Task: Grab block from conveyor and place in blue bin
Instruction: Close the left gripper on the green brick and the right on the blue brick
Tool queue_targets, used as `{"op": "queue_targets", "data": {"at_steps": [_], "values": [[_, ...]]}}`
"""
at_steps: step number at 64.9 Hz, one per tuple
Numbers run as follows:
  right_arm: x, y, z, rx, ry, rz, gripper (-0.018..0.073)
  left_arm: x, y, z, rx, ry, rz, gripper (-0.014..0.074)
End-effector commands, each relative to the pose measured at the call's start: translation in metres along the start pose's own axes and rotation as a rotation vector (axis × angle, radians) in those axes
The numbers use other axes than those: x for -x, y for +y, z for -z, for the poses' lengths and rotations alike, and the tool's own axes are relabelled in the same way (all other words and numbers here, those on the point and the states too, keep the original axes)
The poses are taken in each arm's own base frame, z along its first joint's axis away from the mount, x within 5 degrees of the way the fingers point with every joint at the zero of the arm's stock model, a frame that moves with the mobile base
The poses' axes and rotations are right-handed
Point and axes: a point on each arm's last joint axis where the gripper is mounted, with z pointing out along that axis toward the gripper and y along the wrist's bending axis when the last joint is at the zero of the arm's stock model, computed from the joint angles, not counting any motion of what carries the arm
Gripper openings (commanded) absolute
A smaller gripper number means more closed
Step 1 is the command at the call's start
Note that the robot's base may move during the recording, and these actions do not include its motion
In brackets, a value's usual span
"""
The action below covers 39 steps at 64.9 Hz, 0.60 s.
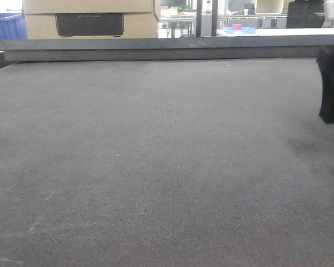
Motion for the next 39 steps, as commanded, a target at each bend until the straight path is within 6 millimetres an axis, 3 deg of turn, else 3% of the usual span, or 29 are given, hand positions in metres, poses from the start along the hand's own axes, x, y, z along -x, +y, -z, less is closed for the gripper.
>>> {"op": "queue_targets", "data": {"at_steps": [1,17,23,32,39], "values": [[0.003,-0.004,-0.010,-0.012,0.006,-0.017,0.0570,0.002,-0.001,0.002,-0.003,-0.013,0.005,0.0519],[0.006,-0.006,-0.030,-0.019,0.057,-0.023,0.0529,0.002,-0.001,0.002,-0.003,-0.013,0.005,0.0519],[0.005,-0.006,-0.032,-0.021,0.068,-0.023,0.0380,0.002,-0.001,0.002,-0.003,-0.013,0.005,0.0519],[0.004,-0.006,-0.032,-0.022,0.081,-0.023,0.0047,0.000,-0.001,0.003,-0.002,0.015,0.005,0.0519],[0.004,-0.006,-0.029,-0.021,0.074,-0.023,-0.0133,-0.001,0.000,0.004,0.006,0.052,0.001,0.0519]]}}
